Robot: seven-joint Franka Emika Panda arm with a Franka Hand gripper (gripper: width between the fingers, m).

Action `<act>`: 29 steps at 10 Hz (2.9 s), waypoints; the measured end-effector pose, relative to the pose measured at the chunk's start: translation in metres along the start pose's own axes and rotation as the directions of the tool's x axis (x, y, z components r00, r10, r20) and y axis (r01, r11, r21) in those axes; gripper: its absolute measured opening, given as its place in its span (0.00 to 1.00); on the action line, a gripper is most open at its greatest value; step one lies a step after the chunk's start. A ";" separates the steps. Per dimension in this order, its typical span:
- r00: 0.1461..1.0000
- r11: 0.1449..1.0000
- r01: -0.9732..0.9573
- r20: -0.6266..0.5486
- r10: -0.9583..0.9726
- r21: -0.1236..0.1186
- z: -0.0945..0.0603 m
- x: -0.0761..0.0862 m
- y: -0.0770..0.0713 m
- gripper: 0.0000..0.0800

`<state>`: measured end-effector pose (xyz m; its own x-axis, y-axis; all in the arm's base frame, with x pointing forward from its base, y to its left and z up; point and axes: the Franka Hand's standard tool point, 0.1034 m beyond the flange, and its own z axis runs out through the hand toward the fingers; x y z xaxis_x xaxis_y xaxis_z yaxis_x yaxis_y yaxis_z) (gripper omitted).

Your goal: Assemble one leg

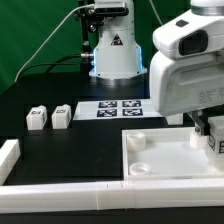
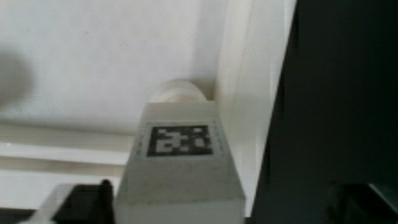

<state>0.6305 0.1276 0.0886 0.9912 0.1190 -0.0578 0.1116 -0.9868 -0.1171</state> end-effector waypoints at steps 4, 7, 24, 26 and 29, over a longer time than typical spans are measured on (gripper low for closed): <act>0.956 0.956 -0.292 -0.002 0.292 -0.001 0.000 0.001 0.002 0.38; 0.868 0.868 -0.497 -0.004 0.497 0.001 -0.001 0.001 0.003 0.38; 0.639 0.643 -0.747 -0.082 0.764 0.166 -0.002 0.000 0.011 0.81; 0.805 0.813 -0.568 -0.122 0.581 0.128 -0.001 0.000 0.010 0.81; 0.957 0.971 -0.235 -0.164 0.240 0.050 0.003 0.006 0.011 0.81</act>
Offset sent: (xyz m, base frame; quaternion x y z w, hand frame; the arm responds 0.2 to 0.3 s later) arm 0.0000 0.0000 0.0000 0.0000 0.0000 0.2667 0.9638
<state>0.6372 0.1174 0.0843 0.9869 -0.1407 0.0790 -0.1278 -0.9805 -0.1494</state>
